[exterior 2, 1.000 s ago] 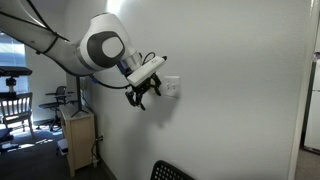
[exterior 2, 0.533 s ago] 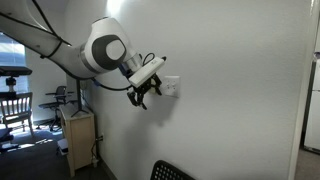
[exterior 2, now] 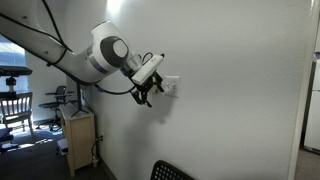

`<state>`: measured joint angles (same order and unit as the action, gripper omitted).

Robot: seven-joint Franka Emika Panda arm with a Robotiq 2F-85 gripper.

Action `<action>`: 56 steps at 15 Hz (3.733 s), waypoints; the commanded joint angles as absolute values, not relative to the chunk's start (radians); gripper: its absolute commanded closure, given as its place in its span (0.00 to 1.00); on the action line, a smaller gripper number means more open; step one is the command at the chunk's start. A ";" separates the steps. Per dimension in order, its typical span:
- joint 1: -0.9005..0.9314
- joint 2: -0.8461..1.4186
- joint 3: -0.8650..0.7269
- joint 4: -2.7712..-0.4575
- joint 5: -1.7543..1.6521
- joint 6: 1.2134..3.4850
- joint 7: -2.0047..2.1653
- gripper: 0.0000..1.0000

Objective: Turn off the right light switch

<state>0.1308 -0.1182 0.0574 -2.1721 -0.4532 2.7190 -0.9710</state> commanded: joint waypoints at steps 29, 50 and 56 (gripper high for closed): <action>0.065 0.182 0.105 -1.861 -0.164 3.016 -1.364 0.00; 0.006 0.223 0.195 -1.895 0.045 2.876 -1.439 0.00; 0.001 0.123 0.199 -1.933 0.116 2.652 -1.458 0.00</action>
<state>0.0271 0.1918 0.1750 -1.8809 0.0541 2.8066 -1.4054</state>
